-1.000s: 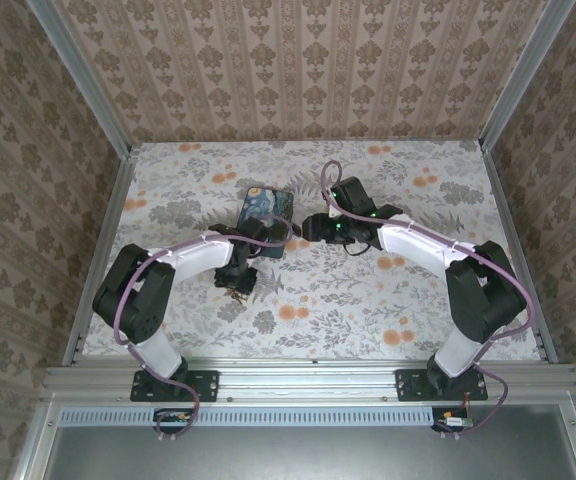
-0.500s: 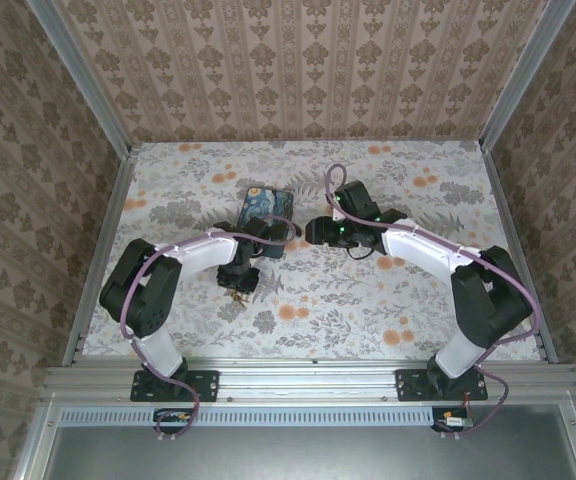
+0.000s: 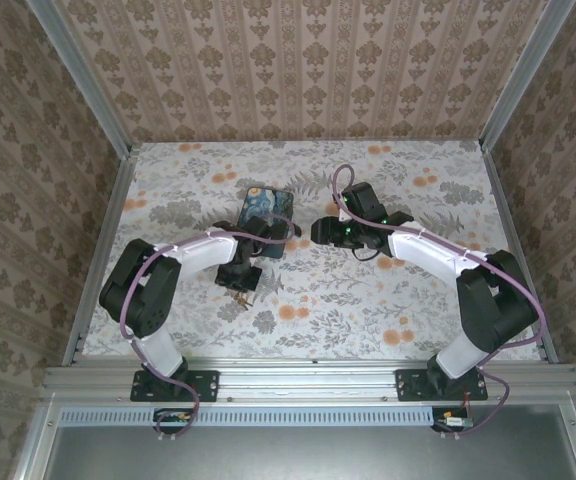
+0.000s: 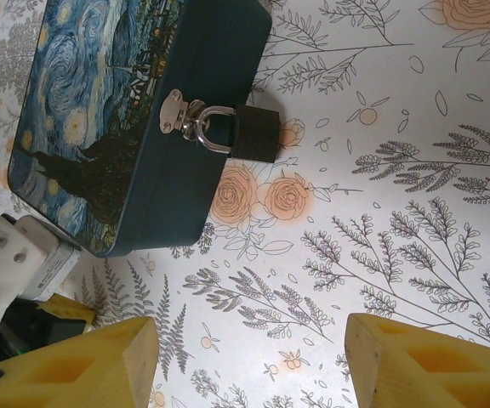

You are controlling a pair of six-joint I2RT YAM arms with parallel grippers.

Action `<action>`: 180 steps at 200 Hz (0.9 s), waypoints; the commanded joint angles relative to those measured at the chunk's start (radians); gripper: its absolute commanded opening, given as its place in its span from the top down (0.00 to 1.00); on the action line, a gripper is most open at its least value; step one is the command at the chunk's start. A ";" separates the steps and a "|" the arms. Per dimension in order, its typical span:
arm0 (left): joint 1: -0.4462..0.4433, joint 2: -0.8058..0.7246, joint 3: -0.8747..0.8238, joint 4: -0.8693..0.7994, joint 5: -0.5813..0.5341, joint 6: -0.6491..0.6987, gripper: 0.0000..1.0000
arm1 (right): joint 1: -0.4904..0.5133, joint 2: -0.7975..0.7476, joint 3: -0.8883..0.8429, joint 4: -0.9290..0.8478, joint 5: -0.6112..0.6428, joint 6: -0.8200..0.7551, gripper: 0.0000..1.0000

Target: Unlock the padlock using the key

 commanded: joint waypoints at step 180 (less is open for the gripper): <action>0.144 -0.316 0.069 -0.020 0.197 -0.267 1.00 | 0.101 0.022 -0.014 0.301 -0.327 0.018 0.40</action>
